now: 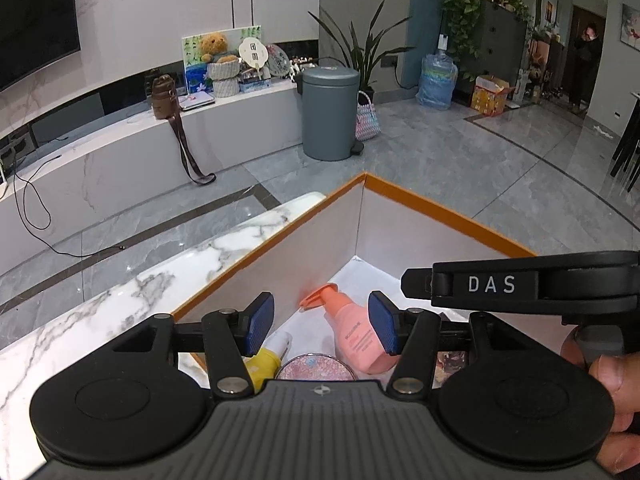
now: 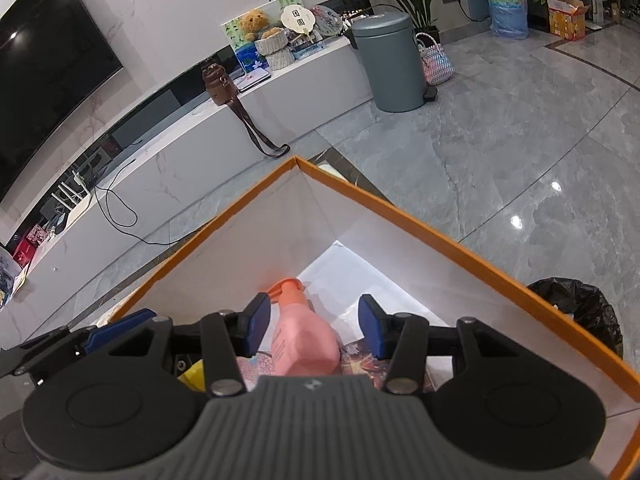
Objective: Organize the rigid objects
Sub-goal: 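Open the right tool to drop the pump bottle while the left tool releases the yellow bottle, then raise both open tools and move back toward the yellow tape measure, then grasp the yellow tape measure with the left tool while the right tool grasps the white compact tin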
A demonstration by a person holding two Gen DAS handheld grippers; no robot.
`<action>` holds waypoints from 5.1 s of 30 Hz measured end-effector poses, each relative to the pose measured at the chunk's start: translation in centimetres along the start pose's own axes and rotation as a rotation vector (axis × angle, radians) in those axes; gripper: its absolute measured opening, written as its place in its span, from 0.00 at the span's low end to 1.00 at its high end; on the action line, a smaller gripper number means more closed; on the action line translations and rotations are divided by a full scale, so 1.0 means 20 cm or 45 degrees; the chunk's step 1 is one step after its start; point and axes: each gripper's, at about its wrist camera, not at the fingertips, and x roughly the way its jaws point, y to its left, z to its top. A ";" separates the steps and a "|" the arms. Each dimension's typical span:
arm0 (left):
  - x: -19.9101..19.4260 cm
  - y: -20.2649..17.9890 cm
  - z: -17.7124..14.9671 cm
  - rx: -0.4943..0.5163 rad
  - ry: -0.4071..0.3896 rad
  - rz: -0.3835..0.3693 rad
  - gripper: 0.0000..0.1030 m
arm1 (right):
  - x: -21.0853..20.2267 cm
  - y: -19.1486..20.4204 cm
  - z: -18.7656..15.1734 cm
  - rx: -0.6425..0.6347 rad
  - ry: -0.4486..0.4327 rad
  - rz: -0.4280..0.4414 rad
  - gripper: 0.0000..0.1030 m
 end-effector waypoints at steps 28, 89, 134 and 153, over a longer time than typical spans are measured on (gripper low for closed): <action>-0.52 0.06 0.00 -0.081 -0.251 0.020 0.62 | -0.32 0.15 -0.01 -0.095 -0.124 0.041 0.48; -0.46 0.30 -0.66 0.050 -0.027 0.030 0.75 | -0.47 0.38 -1.35 -0.793 -0.040 -0.002 0.66; 0.04 0.37 -0.60 0.210 0.172 -0.065 0.68 | -0.26 0.34 -1.31 -0.453 -0.111 -0.060 0.73; -0.15 0.41 -0.49 0.178 0.117 0.004 0.68 | -0.27 0.37 -1.27 -0.456 -0.099 -0.015 0.73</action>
